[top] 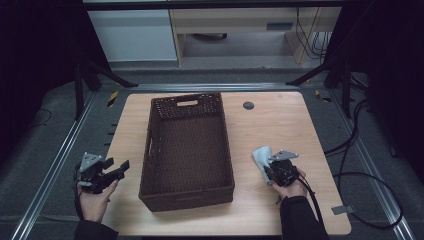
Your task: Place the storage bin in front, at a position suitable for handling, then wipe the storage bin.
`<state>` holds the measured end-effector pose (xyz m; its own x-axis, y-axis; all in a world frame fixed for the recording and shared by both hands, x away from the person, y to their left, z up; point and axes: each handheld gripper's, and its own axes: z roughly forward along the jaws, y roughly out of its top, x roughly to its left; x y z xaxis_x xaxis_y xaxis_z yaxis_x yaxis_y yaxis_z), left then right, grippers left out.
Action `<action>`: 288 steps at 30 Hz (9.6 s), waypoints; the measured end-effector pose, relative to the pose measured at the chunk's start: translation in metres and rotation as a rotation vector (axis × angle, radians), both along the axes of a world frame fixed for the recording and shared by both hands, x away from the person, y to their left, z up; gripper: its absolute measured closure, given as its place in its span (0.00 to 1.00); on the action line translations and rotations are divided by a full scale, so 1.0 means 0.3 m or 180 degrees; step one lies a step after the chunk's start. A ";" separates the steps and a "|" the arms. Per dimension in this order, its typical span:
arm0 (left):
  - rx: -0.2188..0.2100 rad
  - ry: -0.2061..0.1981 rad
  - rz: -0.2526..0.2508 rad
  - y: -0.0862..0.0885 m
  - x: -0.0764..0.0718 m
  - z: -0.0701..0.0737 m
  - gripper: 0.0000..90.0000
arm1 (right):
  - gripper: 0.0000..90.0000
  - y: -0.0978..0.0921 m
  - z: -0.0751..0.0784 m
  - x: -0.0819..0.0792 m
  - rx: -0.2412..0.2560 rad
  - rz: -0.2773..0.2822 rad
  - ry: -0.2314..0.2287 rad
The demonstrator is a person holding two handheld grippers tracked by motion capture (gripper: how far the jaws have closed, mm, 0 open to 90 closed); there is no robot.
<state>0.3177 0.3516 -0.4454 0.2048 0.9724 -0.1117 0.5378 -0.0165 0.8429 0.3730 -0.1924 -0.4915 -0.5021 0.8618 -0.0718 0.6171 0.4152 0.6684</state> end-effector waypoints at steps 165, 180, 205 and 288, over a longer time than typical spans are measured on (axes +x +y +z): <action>0.0384 0.0139 -0.0847 -0.381 0.149 0.052 0.76 | 0.88 -0.270 0.001 0.000 0.0344 -0.0598 0.0041; 0.0376 0.0170 -0.0956 -0.341 0.159 0.056 0.77 | 0.91 -0.208 0.093 0.005 0.0625 -0.0359 -0.0343; 0.0339 0.0214 -0.1070 -0.290 0.173 0.055 0.77 | 0.91 -0.004 0.120 0.231 0.0678 -0.0192 -0.0497; 0.0307 0.0210 -0.0952 -0.298 0.114 0.076 0.66 | 0.92 0.084 0.187 0.299 0.1012 0.0630 -0.0827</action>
